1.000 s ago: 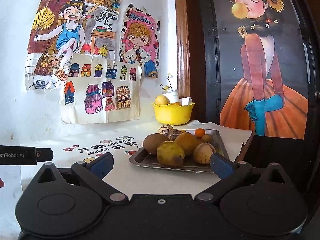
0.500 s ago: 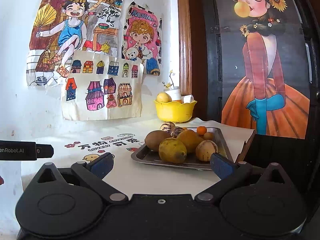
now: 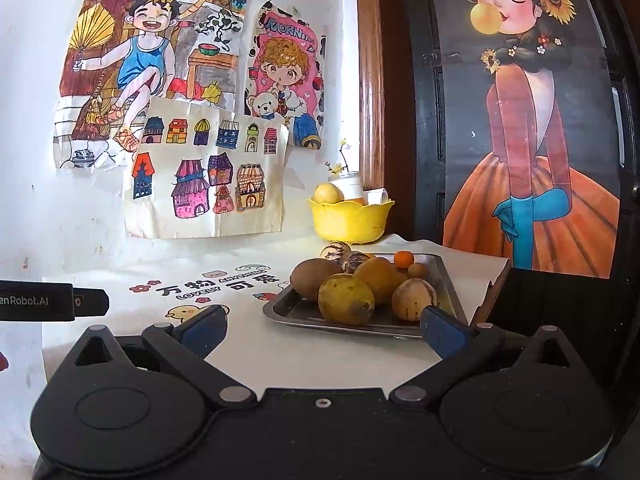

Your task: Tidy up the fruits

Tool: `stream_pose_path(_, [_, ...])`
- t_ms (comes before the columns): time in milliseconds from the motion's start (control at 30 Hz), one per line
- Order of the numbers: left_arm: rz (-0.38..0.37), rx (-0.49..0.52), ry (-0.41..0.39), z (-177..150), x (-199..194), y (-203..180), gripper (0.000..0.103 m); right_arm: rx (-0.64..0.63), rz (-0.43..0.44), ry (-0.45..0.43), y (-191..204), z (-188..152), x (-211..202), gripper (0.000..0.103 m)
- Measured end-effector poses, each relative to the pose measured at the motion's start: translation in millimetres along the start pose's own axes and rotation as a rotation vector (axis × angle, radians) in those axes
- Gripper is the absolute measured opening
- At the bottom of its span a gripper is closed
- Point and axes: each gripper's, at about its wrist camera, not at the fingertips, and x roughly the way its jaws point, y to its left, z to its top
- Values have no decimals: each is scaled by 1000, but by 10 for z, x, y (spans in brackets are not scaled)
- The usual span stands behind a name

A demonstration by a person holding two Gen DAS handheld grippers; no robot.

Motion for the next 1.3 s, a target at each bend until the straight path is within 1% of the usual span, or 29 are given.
stream_pose_path(1300, [-4,-4,9,-31,-11,-10,103,-1,4,4,-7,-3,5,103])
